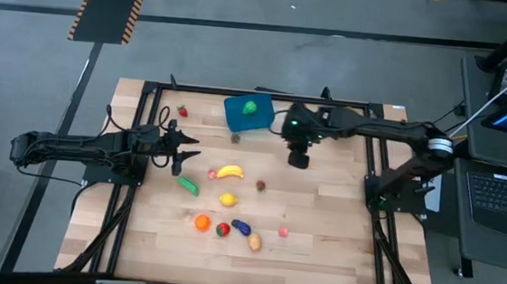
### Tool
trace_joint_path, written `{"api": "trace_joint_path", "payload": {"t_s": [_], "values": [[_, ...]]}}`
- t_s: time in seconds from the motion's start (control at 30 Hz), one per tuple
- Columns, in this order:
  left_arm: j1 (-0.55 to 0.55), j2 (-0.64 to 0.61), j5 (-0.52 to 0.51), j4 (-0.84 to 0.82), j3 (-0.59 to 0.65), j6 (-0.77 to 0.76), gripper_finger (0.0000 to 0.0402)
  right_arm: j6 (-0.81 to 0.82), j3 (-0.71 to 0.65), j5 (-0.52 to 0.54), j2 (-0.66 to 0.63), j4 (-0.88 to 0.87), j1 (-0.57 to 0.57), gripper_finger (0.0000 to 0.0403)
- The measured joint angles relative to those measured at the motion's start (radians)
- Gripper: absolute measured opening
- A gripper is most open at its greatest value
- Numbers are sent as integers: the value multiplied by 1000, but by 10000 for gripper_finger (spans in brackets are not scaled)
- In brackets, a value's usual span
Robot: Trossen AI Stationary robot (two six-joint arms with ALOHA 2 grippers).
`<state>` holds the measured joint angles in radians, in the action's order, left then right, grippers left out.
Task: Pick and placing Produce into tupperware
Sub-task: Put the cherry into the blue bin
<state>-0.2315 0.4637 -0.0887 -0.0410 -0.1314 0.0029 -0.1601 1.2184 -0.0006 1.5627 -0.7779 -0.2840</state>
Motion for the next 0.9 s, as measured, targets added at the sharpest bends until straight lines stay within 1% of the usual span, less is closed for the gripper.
{"api": "trace_joint_path", "payload": {"t_s": [0.17, 0.27, 0.37, 0.43, 0.53, 0.73, 0.9], "values": [[0, 0, 0, 0, 0, 0, 170, 30, -253, -7, -170, 249, -33, 102], [0, 0, 0, 0, 0, 0, 170, 32, -372, -54, -254, 382, -50, 102], [0, 0, 0, 0, 0, 0, 170, 24, -460, -95, -331, 492, -67, 102], [0, 0, 0, 1, 0, -2, 170, 22, -497, -113, -374, 545, -82, 102], [0, 0, 0, 1, 0, -27, 170, 12, -539, -174, -436, 607, -110, 102], [0, 0, 0, 2, 0, -49, 170, -29, -577, -384, -526, 721, -184, 102], [0, 0, 0, 2, 0, -49, 170, -38, -608, -561, -562, 797, -265, 102]]}}
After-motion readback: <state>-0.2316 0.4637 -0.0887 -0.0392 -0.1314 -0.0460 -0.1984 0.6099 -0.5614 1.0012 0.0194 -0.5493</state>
